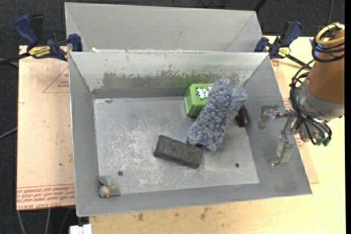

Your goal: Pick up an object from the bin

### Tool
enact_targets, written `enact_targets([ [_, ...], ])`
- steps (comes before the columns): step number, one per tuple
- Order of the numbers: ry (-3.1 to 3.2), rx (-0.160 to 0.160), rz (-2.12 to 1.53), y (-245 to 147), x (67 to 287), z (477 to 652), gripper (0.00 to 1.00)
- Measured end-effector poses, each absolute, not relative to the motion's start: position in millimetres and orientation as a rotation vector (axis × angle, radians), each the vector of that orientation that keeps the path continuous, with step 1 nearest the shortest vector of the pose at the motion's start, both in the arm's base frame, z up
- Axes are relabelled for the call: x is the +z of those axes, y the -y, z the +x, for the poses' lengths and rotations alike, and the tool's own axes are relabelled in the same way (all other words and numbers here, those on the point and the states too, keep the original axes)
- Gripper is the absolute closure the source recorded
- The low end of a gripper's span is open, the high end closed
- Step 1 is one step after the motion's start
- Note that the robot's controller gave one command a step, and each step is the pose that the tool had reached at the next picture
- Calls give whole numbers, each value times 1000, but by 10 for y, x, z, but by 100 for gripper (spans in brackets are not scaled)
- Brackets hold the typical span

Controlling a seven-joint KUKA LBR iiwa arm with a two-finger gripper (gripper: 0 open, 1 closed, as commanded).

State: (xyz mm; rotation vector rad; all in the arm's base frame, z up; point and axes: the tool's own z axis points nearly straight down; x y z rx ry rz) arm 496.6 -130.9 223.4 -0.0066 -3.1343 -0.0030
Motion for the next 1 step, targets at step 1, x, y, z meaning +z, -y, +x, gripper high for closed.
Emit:
enact_targets([
  [1, 3142, 0, -1, 1303, 2278, 4982, 0],
])
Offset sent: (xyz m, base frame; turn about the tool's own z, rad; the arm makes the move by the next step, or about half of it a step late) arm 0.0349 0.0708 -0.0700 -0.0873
